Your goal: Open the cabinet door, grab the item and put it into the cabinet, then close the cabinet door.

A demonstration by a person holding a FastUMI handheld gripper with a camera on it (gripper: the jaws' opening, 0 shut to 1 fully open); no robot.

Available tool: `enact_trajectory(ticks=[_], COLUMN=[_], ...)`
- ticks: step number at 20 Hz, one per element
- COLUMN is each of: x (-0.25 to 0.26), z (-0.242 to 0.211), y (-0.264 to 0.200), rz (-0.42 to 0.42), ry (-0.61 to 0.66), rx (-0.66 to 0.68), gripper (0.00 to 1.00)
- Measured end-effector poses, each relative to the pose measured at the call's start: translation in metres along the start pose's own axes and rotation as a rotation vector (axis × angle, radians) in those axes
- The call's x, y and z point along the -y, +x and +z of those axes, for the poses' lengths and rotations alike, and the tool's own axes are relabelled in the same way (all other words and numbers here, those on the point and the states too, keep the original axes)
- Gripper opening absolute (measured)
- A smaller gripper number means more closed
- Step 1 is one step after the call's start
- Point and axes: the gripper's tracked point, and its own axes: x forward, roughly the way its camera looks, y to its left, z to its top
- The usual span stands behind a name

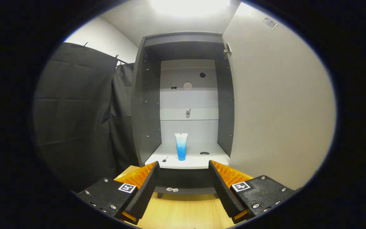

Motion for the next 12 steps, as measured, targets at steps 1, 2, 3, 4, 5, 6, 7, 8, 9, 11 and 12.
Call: enact_trajectory(ticks=[1, 2, 3, 4, 5, 6, 7, 8, 9, 11, 12], x=[0.0, -0.001, 0.0, 0.002, 0.004, 0.007, 0.01, 0.014, 0.02, 0.034, 0.043], z=[-0.004, -0.01, -0.014, -0.016, -0.018, -0.02, -0.022, -0.023, -0.023, -0.023, -0.022], y=[-0.011, -0.022, -0.033, -0.042, -0.052, -0.061, -0.072, -0.081, -0.092, -0.11, -0.119], rz=[0.001, 0.003, -0.003, -0.012, -0.02, -0.029, -0.037, -0.047, -0.059, -0.081, -0.093], ry=[0.008, 0.011, 0.012, 0.013, 0.013, 0.016, 0.02, 0.023, 0.024, 0.026, 0.029], rx=[-0.004, -0.008, -0.008, -0.005, 0.001, 0.005, 0.008, 0.011, 0.013, 0.021, 0.026], gripper=[0.94, 0.94, 0.94, 0.94, 0.94, 0.94, 0.94, 0.94, 0.94, 0.94, 0.94])
